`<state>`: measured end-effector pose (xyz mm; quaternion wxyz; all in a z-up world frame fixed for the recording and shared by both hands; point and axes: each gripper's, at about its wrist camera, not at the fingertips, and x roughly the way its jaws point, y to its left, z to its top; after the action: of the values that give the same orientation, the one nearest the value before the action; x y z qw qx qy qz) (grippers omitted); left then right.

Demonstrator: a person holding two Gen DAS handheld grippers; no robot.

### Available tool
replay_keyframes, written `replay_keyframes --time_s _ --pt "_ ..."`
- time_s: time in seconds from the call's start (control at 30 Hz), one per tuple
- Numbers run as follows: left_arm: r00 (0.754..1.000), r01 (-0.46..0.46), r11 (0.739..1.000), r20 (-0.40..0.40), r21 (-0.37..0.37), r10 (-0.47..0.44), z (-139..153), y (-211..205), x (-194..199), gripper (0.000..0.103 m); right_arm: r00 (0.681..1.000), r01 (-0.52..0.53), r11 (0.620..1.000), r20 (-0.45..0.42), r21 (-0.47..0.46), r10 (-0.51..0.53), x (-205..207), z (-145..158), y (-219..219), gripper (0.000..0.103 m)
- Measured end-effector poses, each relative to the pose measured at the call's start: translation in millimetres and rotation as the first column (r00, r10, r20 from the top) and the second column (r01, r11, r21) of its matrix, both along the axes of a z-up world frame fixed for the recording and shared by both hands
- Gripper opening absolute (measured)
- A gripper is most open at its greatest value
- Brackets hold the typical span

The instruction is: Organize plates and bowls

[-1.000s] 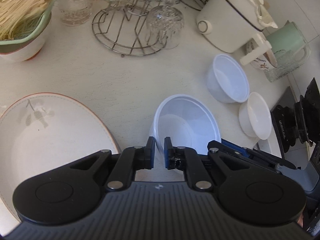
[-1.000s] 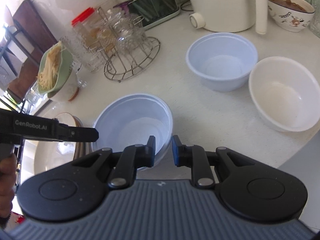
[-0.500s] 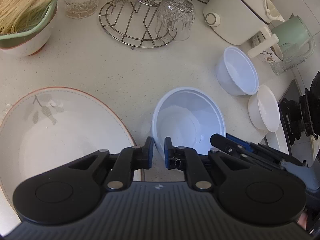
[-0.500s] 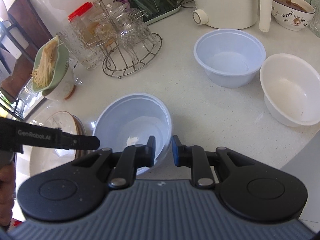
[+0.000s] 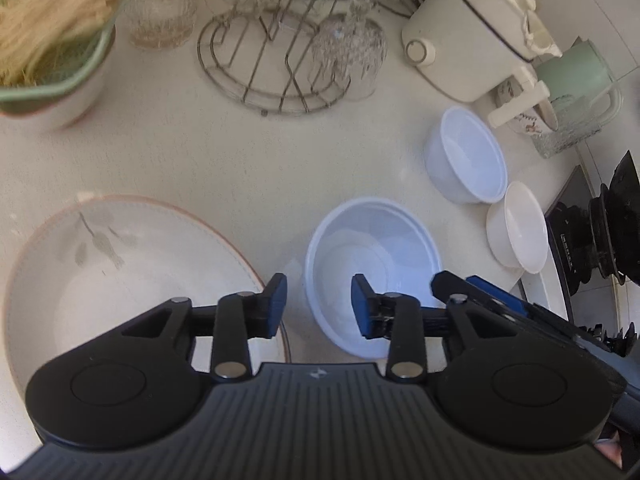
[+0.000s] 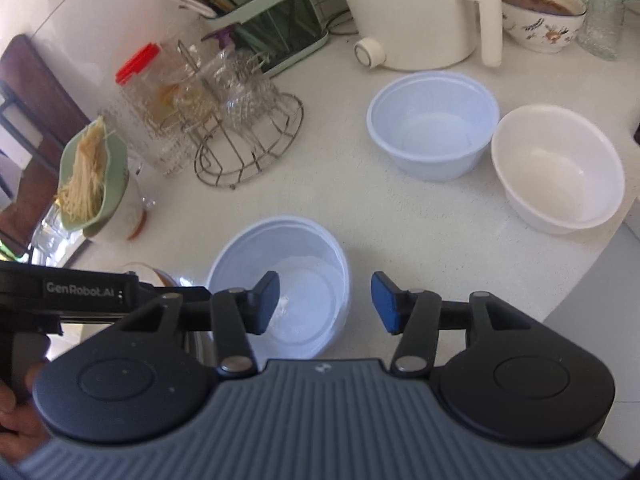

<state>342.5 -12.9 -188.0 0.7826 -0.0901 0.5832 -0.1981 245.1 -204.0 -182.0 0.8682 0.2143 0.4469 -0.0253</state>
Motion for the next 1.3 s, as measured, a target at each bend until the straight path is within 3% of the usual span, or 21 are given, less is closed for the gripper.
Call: replay_keyframes --time_s 0.13,0.5,0.9,1.3 --pt "0.999 0.002 1.0 0.036 -0.023 -0.001 16 7 2 0.051 0.999 0.021 0.999 0.038 -0.027 -0.02 -2 16 1 0.054" --pt "0.978 0.008 0.996 0.208 -0.09 0.011 89 15 -6 0.051 0.98 0.128 0.991 0.159 -0.038 -0.121 -25 90 -8 0.054" --pt "0.939 0.121 0.99 0.332 -0.079 -0.088 138 8 -27 0.051 0.967 0.159 0.982 0.215 -0.103 -0.134 -43 124 1 0.054" --pt "0.928 0.175 0.981 0.348 -0.083 -0.136 152 21 -42 0.051 0.959 0.193 0.974 0.235 -0.122 -0.16 -52 140 13 0.054"
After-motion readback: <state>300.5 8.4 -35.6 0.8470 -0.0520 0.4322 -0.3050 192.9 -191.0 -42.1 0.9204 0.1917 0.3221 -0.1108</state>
